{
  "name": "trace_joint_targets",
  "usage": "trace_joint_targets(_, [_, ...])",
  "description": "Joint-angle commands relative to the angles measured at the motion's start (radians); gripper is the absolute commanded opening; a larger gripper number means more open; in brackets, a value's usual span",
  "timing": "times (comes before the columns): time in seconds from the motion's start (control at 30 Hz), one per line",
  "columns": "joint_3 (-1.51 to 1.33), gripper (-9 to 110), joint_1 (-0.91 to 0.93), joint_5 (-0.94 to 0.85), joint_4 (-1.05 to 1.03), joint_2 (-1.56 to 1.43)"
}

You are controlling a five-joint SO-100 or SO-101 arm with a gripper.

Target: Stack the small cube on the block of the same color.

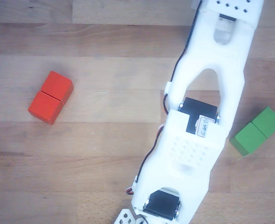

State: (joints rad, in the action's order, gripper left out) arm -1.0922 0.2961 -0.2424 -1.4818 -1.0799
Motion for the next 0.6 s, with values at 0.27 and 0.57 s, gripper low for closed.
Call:
trace_joint_targets(0.27, [0.091,35,0.166,-0.009,0.011,-0.044])
trace_joint_targets(0.57, [0.012,35,0.249,0.008,0.011,-0.169])
